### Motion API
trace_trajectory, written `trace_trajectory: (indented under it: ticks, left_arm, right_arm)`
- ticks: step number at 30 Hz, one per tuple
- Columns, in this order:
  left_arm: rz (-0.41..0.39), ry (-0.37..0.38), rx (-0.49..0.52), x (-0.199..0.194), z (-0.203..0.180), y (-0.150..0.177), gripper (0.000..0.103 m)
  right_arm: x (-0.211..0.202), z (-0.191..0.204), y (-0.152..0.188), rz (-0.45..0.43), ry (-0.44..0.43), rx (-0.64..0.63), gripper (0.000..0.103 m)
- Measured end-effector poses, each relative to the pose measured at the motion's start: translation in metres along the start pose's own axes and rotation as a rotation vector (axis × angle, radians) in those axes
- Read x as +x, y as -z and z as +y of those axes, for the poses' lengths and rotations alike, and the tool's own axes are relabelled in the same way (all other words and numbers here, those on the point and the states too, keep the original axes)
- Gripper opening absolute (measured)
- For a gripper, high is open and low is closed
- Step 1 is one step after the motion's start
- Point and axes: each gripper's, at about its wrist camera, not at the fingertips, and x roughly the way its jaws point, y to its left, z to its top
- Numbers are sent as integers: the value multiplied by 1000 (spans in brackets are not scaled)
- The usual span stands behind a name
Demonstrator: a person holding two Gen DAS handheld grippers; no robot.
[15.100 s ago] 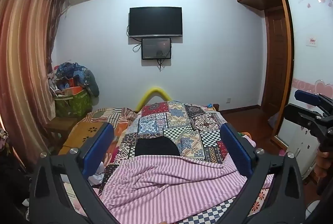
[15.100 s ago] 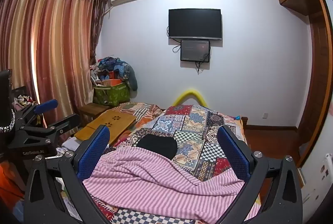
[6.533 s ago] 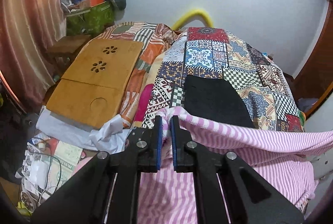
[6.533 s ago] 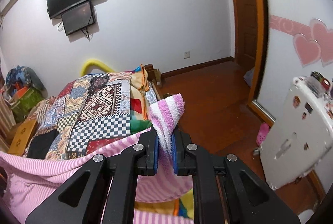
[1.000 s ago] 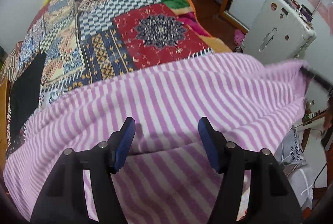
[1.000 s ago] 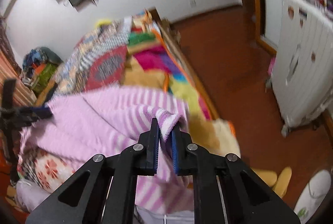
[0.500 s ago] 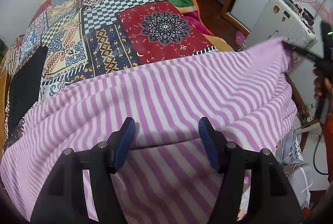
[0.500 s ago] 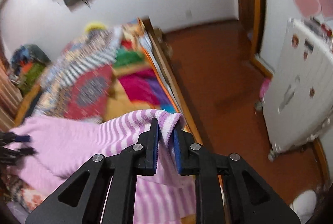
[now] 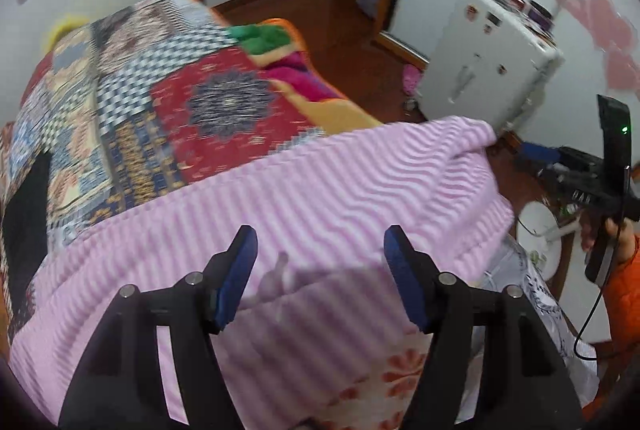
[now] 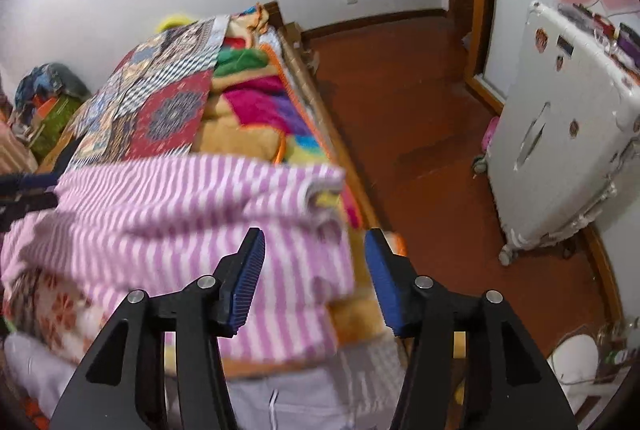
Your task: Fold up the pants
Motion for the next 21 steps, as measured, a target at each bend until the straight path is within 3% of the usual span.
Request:
trace_trajectory:
  ticks: [7, 13, 17, 18, 20, 21]
  left_arm:
    - [101, 44, 72, 32, -39, 14, 67]
    - [127, 32, 59, 45, -41, 25, 66]
    - [113, 40, 36, 43, -36, 22, 45]
    - [112, 42, 31, 43, -35, 22, 36]
    - [113, 62, 19, 43, -32, 21, 27]
    - [111, 76, 15, 42, -31, 21, 20]
  right_arm:
    - [29, 18, 26, 85, -7, -54, 49]
    - [38, 31, 16, 37, 22, -107, 50]
    - [38, 35, 10, -8, 6, -144, 49]
    - [39, 36, 9, -14, -4, -146, 45]
    - [41, 36, 7, -20, -53, -132, 16]
    - [42, 37, 6, -22, -63, -124, 12]
